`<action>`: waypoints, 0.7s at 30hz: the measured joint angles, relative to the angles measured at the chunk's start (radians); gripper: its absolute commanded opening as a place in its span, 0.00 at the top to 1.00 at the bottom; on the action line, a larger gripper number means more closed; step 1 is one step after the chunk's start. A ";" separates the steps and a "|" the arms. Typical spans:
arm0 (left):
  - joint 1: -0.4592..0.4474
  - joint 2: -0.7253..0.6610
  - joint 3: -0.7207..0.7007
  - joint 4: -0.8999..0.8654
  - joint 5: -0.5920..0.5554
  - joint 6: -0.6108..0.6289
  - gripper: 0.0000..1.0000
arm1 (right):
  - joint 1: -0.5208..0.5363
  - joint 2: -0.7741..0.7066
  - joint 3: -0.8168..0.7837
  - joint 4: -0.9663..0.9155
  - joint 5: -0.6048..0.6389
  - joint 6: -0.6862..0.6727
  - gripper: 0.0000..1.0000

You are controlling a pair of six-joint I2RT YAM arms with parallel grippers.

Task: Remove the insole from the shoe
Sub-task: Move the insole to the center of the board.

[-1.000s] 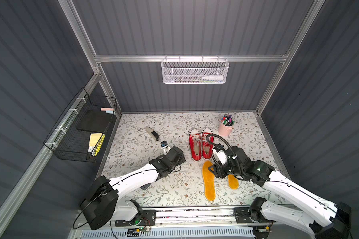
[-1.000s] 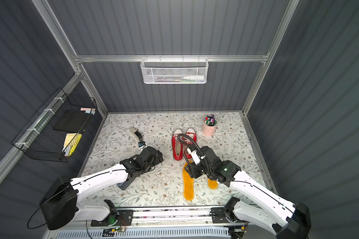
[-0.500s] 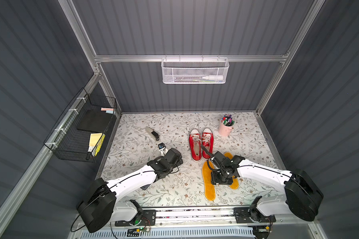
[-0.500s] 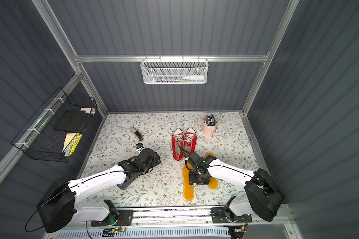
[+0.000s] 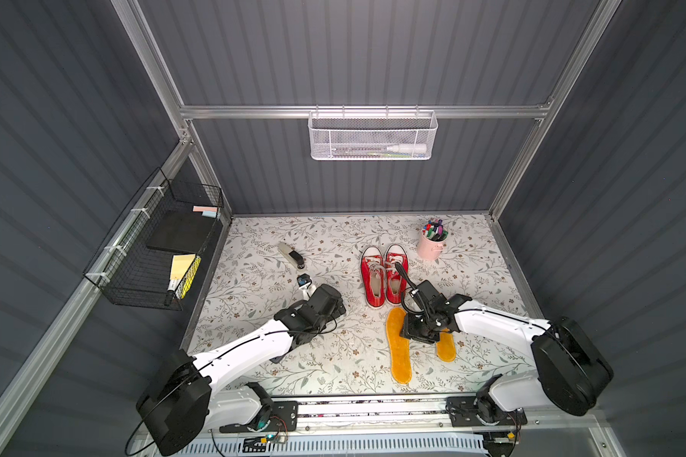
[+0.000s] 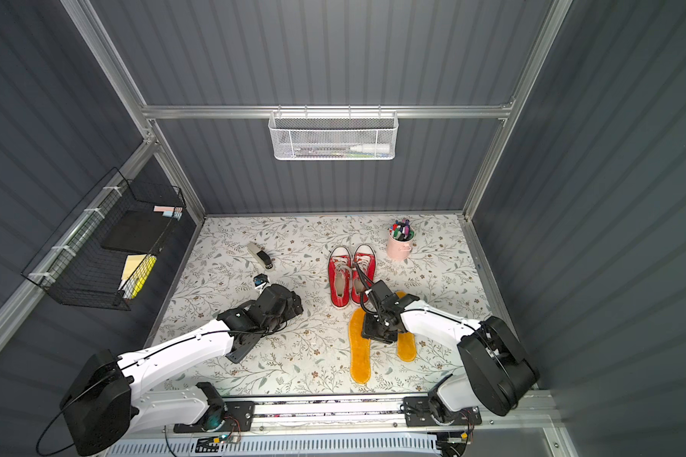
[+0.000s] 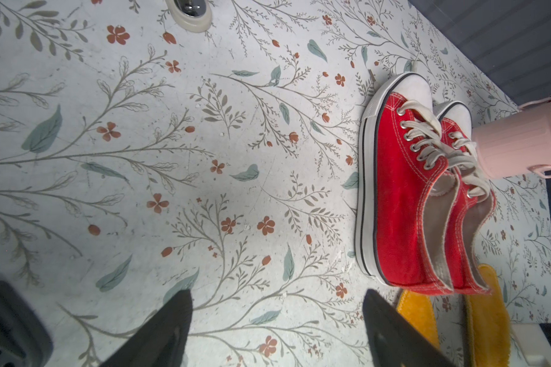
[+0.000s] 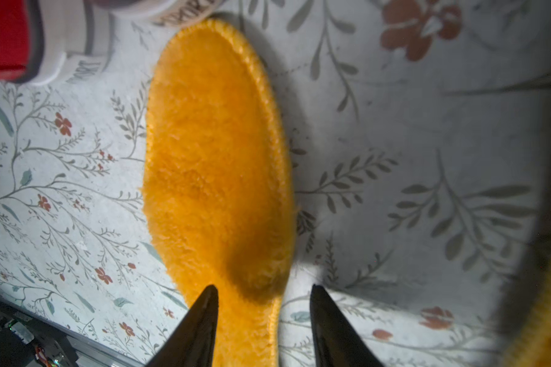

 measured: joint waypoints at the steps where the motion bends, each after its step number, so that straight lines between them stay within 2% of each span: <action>1: 0.000 0.000 0.000 0.000 0.000 0.000 0.14 | -0.005 0.007 -0.001 0.010 -0.002 0.003 0.61; 3: 0.000 -0.003 -0.001 0.000 -0.002 0.000 0.14 | -0.013 0.011 -0.003 0.022 -0.003 0.004 0.67; 7: 0.000 -0.018 -0.004 -0.002 -0.008 0.000 0.15 | -0.031 0.010 -0.007 0.037 -0.008 0.002 0.92; 9: 0.003 -0.026 -0.006 -0.004 -0.012 0.000 0.15 | -0.045 0.004 -0.011 0.034 -0.008 -0.009 1.00; 21: 0.013 -0.053 -0.031 -0.010 -0.026 0.000 0.16 | -0.231 -0.080 0.000 -0.089 -0.011 -0.148 1.00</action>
